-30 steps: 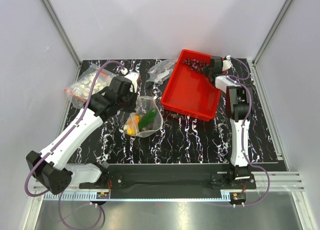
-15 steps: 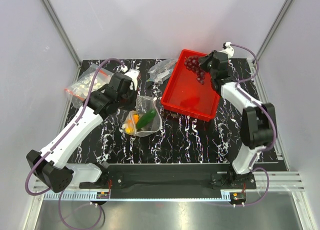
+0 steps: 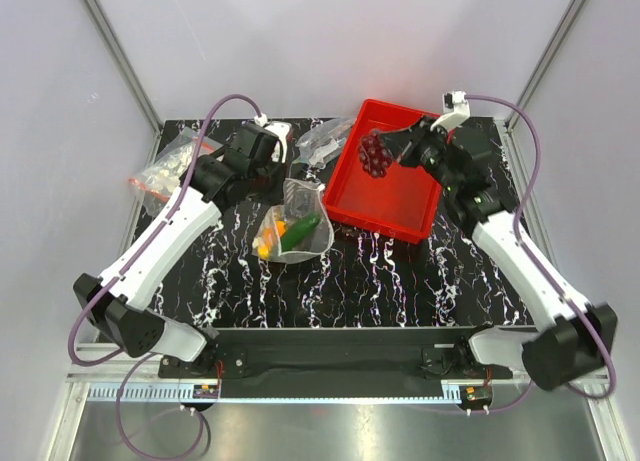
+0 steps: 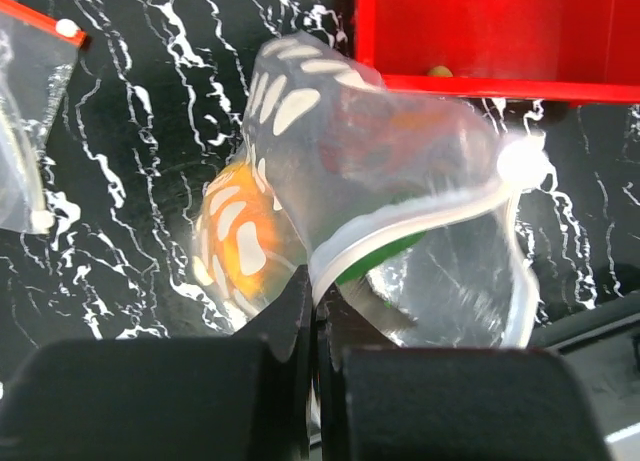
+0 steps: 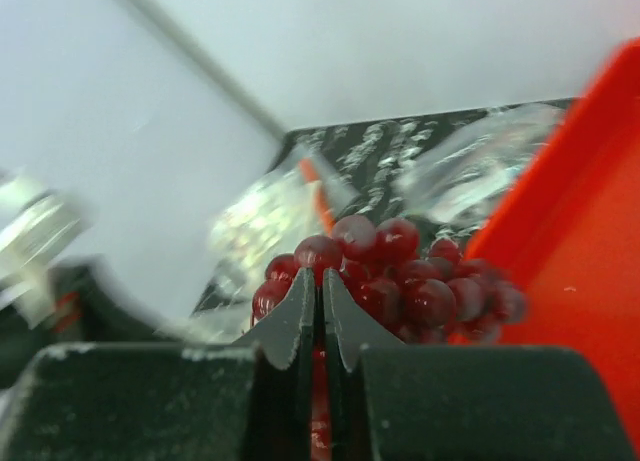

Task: Place the food in the zip-top bag and seal the zipper
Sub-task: Place the fake fruit in the zipper food storage bag.

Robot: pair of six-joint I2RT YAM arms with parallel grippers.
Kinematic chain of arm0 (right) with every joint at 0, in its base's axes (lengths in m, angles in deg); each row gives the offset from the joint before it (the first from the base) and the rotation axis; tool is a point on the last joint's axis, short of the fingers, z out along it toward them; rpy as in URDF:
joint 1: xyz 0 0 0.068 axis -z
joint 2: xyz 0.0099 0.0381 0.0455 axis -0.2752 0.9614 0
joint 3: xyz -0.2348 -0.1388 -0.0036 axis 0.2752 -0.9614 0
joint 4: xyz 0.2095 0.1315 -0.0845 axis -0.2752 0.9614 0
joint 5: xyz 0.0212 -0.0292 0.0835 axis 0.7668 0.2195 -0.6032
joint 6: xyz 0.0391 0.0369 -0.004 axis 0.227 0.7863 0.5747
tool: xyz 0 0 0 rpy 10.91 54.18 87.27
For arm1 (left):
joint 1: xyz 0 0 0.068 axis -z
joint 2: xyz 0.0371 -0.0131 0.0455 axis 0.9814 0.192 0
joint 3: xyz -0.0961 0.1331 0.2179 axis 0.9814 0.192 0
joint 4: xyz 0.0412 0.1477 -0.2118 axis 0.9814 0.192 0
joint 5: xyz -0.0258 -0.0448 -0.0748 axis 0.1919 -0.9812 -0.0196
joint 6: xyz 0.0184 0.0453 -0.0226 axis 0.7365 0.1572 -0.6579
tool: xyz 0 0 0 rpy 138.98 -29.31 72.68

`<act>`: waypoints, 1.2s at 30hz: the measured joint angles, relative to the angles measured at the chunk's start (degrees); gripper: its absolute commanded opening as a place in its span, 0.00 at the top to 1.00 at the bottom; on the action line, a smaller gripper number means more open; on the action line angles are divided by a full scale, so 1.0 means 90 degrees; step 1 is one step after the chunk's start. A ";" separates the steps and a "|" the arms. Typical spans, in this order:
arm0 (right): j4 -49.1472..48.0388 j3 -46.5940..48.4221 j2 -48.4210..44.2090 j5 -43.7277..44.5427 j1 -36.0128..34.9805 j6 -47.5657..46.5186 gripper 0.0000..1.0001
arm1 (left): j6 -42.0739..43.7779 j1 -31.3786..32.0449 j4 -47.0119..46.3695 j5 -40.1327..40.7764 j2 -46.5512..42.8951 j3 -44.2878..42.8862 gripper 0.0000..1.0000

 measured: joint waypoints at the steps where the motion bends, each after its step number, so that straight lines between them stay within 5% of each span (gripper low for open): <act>1: 0.0073 -0.0046 -0.0216 -0.0143 -0.0078 -0.0034 1.00 | -0.0027 0.0007 0.0053 -0.0044 0.0095 -0.0114 1.00; 8: 0.0576 -0.0073 -0.1484 -0.1581 -0.0396 -0.0158 1.00 | -0.0406 0.0007 0.0121 -0.0712 0.0364 -0.0338 1.00; 16: 0.0933 -0.0194 -0.1637 -0.2771 -0.0835 -0.0080 1.00 | -0.0731 0.0012 -0.0044 -0.1440 0.0435 -0.0335 1.00; 27: 0.1056 -0.0228 -0.1450 -0.2956 -0.1654 -0.0029 1.00 | -0.0746 0.0010 -0.0134 -0.1746 0.0522 -0.0187 1.00; 36: 0.0782 -0.0221 -0.0131 -0.2285 -0.1819 -0.0342 1.00 | -0.0741 -0.0153 -0.0396 -0.2091 0.0304 0.0311 1.00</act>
